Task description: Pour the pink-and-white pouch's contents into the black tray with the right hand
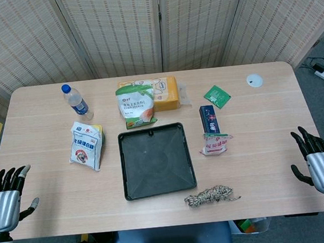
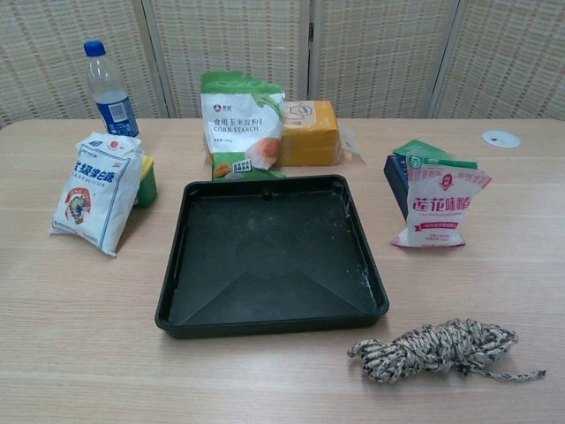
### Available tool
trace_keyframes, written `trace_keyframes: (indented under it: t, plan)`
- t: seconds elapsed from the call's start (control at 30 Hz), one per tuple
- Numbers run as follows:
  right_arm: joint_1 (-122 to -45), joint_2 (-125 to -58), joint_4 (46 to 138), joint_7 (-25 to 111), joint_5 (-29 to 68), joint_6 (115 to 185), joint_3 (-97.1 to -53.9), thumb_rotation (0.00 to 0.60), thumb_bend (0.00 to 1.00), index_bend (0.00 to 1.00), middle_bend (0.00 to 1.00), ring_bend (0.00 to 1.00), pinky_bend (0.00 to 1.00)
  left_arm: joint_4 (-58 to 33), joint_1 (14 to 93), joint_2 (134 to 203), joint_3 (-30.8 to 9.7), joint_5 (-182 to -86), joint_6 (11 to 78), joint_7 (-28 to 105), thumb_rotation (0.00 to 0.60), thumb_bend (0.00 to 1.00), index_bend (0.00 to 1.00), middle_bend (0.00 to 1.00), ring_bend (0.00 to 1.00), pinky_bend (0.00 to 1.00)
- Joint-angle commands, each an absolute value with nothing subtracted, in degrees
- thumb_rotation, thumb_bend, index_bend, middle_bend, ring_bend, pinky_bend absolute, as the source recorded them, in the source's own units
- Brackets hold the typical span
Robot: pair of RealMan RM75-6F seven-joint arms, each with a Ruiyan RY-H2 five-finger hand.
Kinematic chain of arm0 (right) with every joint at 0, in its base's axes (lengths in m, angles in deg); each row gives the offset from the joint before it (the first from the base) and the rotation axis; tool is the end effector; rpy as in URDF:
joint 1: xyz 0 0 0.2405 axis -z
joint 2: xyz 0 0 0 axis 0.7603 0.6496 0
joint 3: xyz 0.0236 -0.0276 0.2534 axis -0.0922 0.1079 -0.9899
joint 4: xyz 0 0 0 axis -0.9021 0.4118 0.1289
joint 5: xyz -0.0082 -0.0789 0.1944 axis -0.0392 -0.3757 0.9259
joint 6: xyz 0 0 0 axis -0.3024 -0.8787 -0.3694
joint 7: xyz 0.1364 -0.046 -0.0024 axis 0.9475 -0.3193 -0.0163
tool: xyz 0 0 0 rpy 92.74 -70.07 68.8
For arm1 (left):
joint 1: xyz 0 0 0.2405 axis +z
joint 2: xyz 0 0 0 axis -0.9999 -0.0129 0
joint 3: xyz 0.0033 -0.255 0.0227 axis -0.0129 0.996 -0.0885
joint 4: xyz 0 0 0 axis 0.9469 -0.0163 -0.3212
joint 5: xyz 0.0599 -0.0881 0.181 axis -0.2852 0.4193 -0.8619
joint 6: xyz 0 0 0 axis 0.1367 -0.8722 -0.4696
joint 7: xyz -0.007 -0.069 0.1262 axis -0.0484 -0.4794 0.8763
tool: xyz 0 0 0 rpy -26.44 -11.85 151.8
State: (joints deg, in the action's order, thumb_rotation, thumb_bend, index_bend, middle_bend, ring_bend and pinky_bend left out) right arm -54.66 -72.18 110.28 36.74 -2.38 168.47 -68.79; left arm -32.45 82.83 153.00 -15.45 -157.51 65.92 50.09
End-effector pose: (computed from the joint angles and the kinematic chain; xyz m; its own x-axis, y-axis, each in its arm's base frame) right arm -0.3138 -0.1848 0.1557 0.4638 -0.0374 0.8852 -0.8857 0.0062 0.4643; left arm -0.3008 0.1906 0.1397 0.5126 -0.0189 0.8584 0.8584 -0.0117 -0.5129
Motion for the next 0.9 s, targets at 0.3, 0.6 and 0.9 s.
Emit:
trace_keyframes:
  t: [0.3,0.6,0.9]
  plan:
    - [-54.94,-71.96,110.51,37.44,-2.93,168.26,-68.64,0.6,0.37,0.0,0.02,0.13,0.14,-32.34,82.75,153.17,-15.57,-157.63,65.84,50.01,0.6,0.31,0.12,0.15,0.12,0.04]
    - [-57.89,-73.1,108.45,44.89,-3.32,164.14,-69.31,0.6,0.37,0.0,0.05,0.15,0.15,-33.05,82.86,152.88,-15.85,-158.42,66.18,49.19,0.6,0.31,0.12,0.15,0.12,0.05]
    - [-63.61,-76.96,102.12,54.7,-1.81,155.24,-70.54,0.6,0.37,0.0,0.07,0.16,0.15,-34.06,83.09,152.44,-16.13,-158.82,66.5,49.67,0.6,0.31,0.12,0.15,0.12,0.05]
